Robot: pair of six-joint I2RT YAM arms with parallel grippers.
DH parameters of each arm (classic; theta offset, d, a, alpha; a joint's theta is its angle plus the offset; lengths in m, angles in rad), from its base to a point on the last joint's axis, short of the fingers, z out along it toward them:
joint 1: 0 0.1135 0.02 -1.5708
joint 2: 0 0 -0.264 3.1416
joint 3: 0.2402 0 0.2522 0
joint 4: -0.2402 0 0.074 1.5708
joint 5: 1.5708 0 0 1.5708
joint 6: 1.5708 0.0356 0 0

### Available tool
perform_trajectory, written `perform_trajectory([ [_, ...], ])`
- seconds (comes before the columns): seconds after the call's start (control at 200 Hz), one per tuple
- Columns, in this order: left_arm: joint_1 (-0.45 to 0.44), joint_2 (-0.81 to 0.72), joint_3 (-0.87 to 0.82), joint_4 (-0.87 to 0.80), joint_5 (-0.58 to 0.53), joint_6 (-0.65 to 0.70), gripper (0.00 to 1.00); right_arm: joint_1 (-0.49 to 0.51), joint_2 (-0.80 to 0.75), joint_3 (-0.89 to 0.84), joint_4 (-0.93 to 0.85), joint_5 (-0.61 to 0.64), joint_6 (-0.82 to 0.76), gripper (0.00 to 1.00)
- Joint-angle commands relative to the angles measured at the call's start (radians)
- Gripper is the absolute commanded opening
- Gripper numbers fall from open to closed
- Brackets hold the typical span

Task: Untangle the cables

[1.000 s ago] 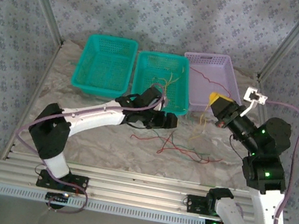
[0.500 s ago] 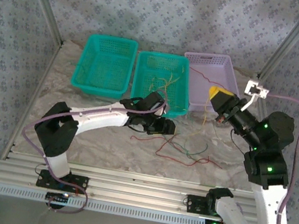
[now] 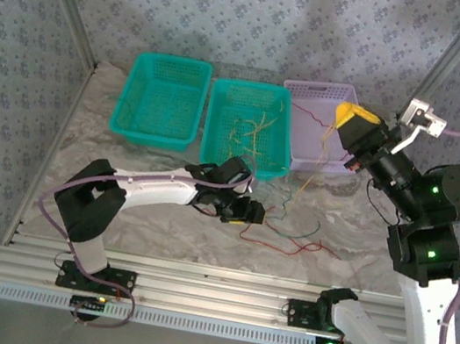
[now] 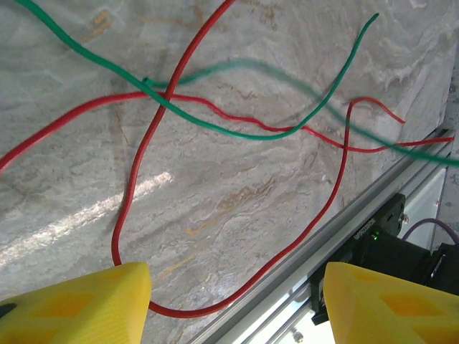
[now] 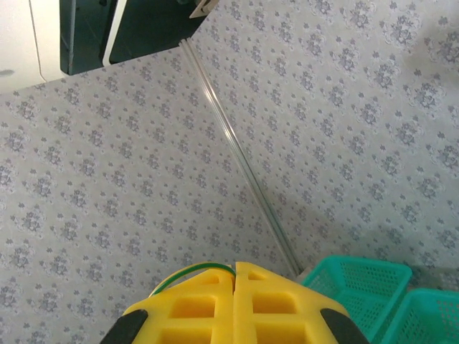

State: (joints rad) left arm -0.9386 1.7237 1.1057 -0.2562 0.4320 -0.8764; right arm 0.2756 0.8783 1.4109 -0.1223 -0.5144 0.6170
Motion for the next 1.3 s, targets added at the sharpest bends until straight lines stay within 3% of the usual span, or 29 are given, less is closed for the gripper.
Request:
perform_trajectory([
  [0.0, -0.011, 0.022, 0.010, 0.039, 0.025, 0.011, 0.65, 0.023, 0.028, 0.060, 0.054, 0.016, 0.004, 0.00],
  [0.28, -0.016, 0.057, 0.041, -0.001, -0.003, 0.080, 0.64, 0.054, 0.102, 0.194, 0.037, 0.028, 0.041, 0.00],
  [0.67, -0.014, 0.031, 0.025, 0.040, -0.032, 0.118, 0.64, 0.084, 0.302, 0.517, -0.090, 0.041, 0.077, 0.00],
  [0.914, 0.015, -0.159, -0.026, 0.038, -0.104, 0.176, 0.66, 0.106, 0.427, 0.568, -0.160, 0.062, -0.031, 0.00],
  [1.294, 0.128, -0.478, -0.038, -0.166, -0.276, 0.305, 0.75, 0.105, 0.772, 0.668, -0.167, -0.013, -0.086, 0.00],
])
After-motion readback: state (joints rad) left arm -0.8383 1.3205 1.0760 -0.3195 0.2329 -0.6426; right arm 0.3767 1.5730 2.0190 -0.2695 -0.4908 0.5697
